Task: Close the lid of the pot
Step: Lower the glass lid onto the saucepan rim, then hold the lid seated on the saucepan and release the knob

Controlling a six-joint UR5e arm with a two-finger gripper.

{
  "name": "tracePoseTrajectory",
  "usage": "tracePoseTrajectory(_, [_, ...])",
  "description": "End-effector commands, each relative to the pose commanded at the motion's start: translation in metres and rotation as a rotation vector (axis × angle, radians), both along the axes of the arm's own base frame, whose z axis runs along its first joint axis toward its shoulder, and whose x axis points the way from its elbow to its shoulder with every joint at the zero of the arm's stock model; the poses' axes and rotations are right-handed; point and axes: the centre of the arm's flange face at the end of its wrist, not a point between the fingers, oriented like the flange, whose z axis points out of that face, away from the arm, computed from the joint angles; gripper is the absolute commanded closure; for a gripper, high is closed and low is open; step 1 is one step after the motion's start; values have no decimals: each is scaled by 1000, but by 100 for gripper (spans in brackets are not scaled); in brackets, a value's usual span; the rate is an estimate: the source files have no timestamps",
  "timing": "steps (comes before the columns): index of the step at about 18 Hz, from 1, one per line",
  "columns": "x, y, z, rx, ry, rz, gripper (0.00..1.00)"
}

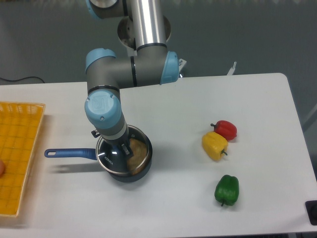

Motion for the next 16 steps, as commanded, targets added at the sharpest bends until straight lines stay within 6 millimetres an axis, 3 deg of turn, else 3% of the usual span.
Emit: tracePoseTrajectory(16, [-4,-3,4,3,6,-2,36])
